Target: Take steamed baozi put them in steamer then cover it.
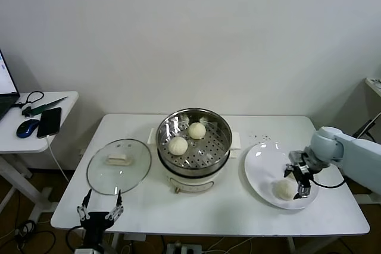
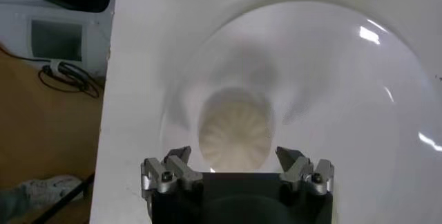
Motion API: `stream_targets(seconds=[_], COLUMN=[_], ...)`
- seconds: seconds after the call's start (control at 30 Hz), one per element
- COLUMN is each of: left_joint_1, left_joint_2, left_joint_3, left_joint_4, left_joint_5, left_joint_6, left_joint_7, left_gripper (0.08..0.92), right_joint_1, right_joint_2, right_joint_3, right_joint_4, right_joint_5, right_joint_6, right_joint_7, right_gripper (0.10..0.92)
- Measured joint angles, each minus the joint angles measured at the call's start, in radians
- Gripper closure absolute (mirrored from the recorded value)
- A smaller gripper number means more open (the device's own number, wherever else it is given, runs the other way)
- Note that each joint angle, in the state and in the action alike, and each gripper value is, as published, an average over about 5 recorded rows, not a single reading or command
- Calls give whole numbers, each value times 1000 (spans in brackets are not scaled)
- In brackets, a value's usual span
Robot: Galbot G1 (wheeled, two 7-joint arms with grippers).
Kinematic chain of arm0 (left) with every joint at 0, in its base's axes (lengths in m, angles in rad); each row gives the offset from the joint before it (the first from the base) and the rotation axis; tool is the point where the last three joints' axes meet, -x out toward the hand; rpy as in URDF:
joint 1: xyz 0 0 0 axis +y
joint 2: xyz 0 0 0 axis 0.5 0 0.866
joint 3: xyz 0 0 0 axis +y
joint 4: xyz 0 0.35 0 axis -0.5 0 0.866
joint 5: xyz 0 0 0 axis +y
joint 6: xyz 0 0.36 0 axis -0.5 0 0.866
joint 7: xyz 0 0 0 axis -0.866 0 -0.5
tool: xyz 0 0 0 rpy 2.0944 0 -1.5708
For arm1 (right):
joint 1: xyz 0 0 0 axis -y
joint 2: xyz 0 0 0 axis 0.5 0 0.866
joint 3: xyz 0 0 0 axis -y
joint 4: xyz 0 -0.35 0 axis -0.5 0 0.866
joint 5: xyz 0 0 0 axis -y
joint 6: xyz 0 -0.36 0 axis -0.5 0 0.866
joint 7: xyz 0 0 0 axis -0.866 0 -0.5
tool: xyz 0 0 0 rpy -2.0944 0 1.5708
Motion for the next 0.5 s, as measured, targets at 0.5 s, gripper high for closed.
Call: stream_targets(seconds=[0.5], left_joint_1=[8], left_joint_2=[-2], left_joint_3=[4], left_joint_4=[1], left_joint_5=[3], left_joint_6=[-2], left_joint_7=[-2], left_gripper=[177], right_joint_1=[-37], right_joint_2=[34], right_joint_3=[23], right_joint_4=[-28], right_joint_5=[-22], right_joint_6=[4], right_joint_7=[2], right_gripper=[306])
